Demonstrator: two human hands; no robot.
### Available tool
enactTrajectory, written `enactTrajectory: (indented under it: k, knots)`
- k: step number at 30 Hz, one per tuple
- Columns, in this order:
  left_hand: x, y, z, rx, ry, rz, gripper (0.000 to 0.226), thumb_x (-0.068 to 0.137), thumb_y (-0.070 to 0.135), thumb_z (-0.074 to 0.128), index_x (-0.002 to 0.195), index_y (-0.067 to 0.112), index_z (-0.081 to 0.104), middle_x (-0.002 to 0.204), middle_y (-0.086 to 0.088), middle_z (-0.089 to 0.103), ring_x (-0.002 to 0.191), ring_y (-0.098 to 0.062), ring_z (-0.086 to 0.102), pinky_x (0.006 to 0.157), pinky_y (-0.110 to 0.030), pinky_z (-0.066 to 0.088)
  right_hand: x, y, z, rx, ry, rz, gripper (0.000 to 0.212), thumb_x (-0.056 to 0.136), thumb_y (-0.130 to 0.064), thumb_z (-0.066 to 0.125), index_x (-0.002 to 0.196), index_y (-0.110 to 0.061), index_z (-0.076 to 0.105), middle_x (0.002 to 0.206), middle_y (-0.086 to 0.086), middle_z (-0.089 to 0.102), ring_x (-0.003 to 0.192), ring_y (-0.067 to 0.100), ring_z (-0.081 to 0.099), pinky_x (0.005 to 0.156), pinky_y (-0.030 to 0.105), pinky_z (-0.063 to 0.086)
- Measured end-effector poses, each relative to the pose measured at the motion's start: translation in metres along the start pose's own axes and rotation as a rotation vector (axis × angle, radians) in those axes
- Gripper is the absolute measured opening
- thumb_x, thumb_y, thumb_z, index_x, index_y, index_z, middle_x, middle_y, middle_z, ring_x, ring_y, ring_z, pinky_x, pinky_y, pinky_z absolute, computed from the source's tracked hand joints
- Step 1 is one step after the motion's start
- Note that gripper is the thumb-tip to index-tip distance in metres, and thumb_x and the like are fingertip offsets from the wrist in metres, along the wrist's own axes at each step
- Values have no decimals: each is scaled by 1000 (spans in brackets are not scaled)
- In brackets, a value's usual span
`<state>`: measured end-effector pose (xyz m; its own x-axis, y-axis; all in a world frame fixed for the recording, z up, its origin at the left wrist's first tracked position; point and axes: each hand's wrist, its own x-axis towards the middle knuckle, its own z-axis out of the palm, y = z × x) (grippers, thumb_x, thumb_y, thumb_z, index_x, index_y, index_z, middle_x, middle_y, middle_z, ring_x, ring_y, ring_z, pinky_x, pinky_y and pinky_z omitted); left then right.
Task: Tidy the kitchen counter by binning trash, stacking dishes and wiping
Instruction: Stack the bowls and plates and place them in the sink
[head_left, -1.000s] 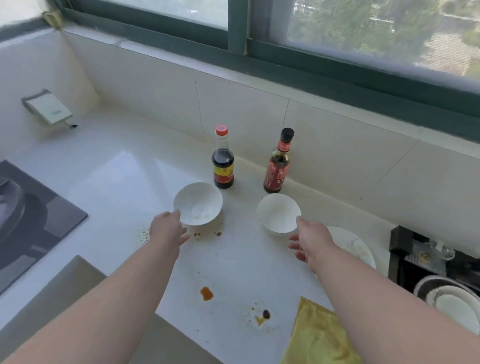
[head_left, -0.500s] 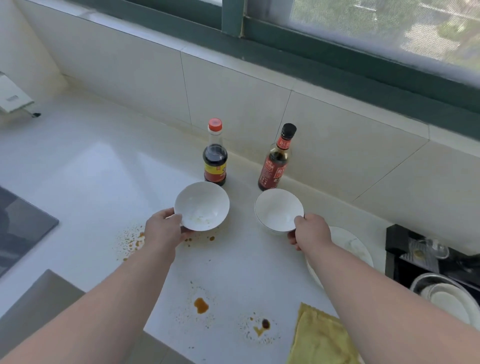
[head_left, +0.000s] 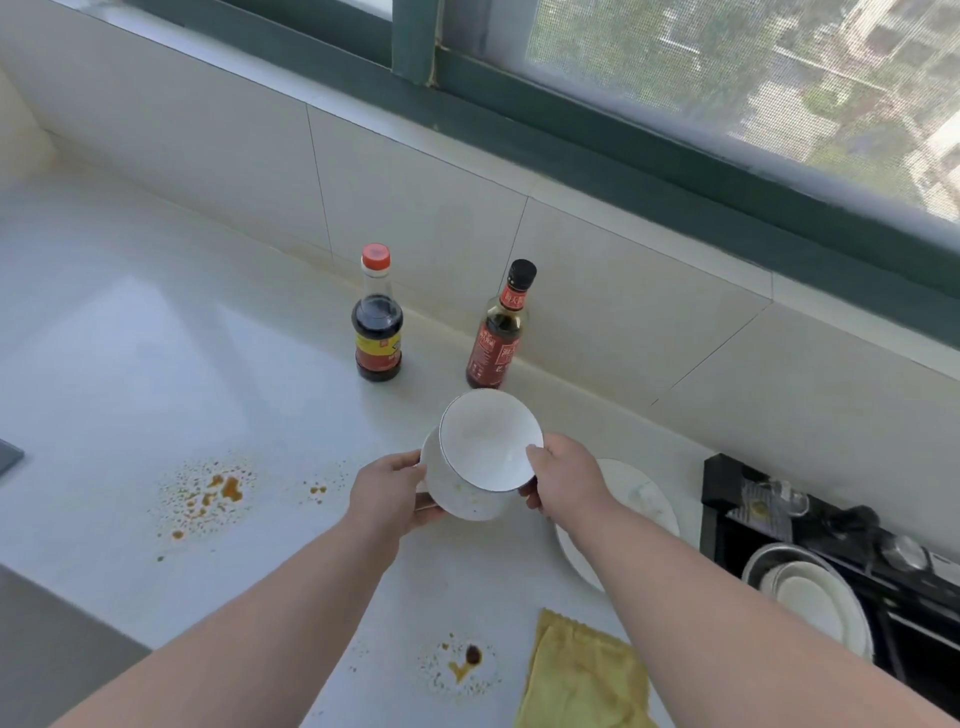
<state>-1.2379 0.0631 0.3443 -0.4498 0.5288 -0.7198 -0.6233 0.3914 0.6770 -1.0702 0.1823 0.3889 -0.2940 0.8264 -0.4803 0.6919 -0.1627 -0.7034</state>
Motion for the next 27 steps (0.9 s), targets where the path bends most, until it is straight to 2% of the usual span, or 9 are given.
enactTrajectory:
  k: [4, 7, 10, 12, 15, 19, 22, 24, 27]
  knots:
    - [-1, 4, -3, 5, 0, 1, 29, 109, 21, 54, 112, 3, 77, 111, -13, 81, 87, -36, 83, 70, -41, 67, 6, 13, 4, -107, -12, 5, 25, 104, -16, 41, 102, -9, 65, 74, 8, 66, 58, 21, 57, 52, 26, 45]
    - [-1, 7, -2, 72, -32, 46, 37, 113, 35, 51, 118, 9, 77, 117, -8, 80, 93, -34, 83, 78, -44, 68, 14, 17, 8, -193, -15, -44, 26, 103, -21, 39, 100, -15, 64, 84, 11, 71, 73, 29, 66, 73, 41, 59]
    - [-1, 8, 1, 94, -36, 39, 36, 113, 36, 51, 122, 11, 74, 121, -7, 77, 100, -36, 80, 84, -49, 68, 18, 18, 13, -295, -24, -73, 30, 103, -28, 35, 101, -14, 61, 99, 15, 73, 92, 38, 70, 88, 45, 59]
    - [-2, 8, 2, 88, -39, 27, 33, 113, 33, 50, 124, 12, 73, 124, -8, 76, 104, -36, 79, 86, -50, 68, 20, 19, 16, -308, -23, -72, 37, 101, -32, 33, 107, -11, 62, 101, 14, 71, 95, 40, 70, 89, 48, 60]
    - [-5, 8, 3, 86, -36, 24, 30, 112, 24, 49, 119, 15, 77, 122, -8, 78, 106, -37, 79, 91, -52, 67, 22, 22, 17, -301, -28, -64, 32, 107, -27, 35, 111, -9, 62, 104, 14, 69, 98, 40, 71, 89, 49, 60]
    - [-6, 8, 5, 101, -30, 30, 27, 112, 17, 50, 113, 17, 78, 115, -7, 80, 102, -37, 80, 91, -52, 66, 23, 23, 17, -348, -14, -72, 31, 110, -27, 37, 115, -9, 61, 108, 11, 68, 98, 35, 62, 85, 39, 51]
    - [-1, 6, 4, 121, -19, 28, 26, 110, 11, 53, 118, 16, 77, 115, -9, 81, 99, -36, 82, 90, -52, 67, 21, 25, 16, -360, -5, -62, 33, 110, -32, 39, 124, -12, 61, 116, 10, 69, 103, 32, 60, 84, 39, 48]
    - [1, 5, 4, 133, -10, 24, 26, 107, 6, 56, 123, 14, 76, 117, -10, 82, 96, -34, 83, 87, -52, 68, 17, 25, 15, -291, 6, -36, 35, 109, -36, 43, 131, -15, 60, 119, 11, 67, 103, 33, 62, 82, 39, 53]
    - [1, 4, 10, 119, -6, 21, 24, 105, 5, 62, 124, 12, 75, 117, -12, 81, 96, -35, 82, 86, -53, 68, 15, 24, 15, 2, -12, 58, 33, 106, -34, 50, 129, -15, 64, 121, 8, 67, 101, 30, 70, 77, 47, 68]
